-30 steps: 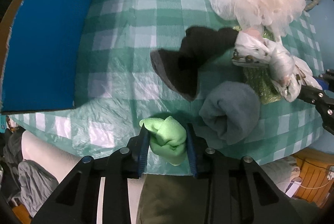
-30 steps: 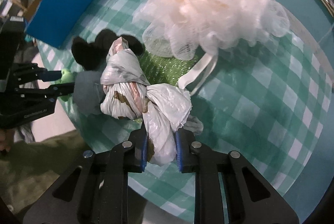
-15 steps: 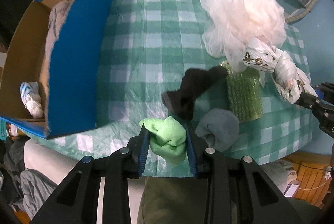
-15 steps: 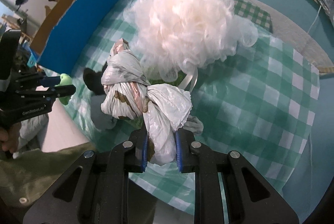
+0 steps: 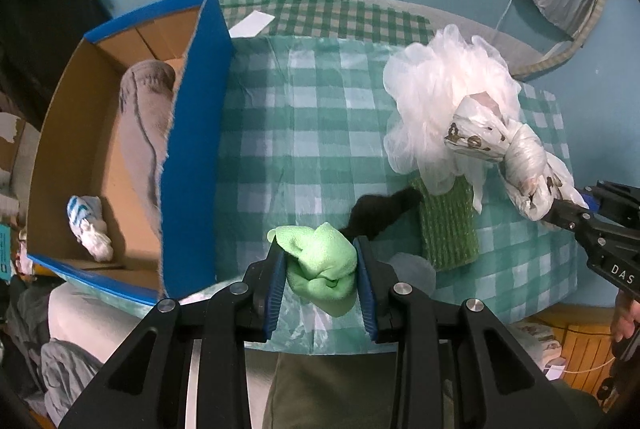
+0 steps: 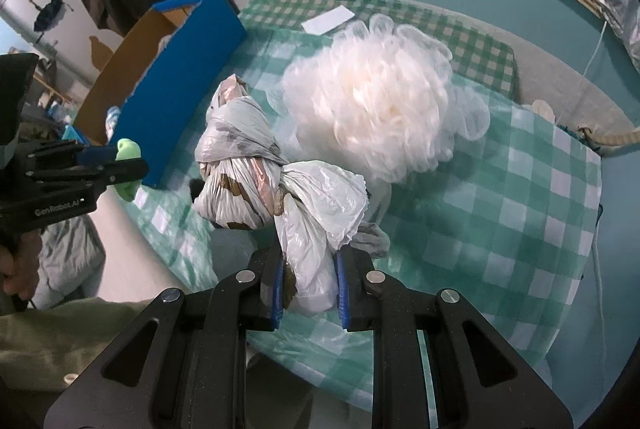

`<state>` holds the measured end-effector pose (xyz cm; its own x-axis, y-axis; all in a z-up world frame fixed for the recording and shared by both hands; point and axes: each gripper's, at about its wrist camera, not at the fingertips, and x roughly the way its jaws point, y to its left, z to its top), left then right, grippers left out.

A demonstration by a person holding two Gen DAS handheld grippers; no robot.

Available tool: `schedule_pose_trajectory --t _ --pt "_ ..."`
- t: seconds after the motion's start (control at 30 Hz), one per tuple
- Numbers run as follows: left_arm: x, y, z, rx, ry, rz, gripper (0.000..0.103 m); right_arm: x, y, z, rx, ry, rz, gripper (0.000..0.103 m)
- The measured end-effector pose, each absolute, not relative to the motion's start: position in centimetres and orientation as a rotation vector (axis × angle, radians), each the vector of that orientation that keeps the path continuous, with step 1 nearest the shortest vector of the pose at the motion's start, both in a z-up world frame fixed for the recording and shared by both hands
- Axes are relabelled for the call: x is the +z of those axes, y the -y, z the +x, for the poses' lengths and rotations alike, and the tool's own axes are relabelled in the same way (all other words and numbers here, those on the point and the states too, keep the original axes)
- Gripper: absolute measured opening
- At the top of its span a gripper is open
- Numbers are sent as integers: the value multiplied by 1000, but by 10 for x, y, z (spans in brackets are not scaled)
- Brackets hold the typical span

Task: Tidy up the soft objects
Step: 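Lift and carry the white bundle right and lime-green cloth left over the box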

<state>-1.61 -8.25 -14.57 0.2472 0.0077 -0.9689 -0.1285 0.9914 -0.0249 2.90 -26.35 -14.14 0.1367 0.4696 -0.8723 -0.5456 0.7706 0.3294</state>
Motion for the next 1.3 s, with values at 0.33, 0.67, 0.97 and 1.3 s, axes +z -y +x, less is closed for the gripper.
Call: schedule_pose_trajectory --t 0.33,0.67,0.97,1.3 --pt "-127 64 -14 107 -1285 -109 33 -115 240 36 732 -1197 -63 19" --pt "-100 32 -7 130 -1235 -130 33 -91 208 48 734 -1174 -74 19" --pt "-89 -1 -4 168 -1204 -154 33 -73 173 60 760 -1152 -84 19" --pt "-87 -40 -9 228 -1192 -197 33 -62 128 68 820 -1137 -118 19"
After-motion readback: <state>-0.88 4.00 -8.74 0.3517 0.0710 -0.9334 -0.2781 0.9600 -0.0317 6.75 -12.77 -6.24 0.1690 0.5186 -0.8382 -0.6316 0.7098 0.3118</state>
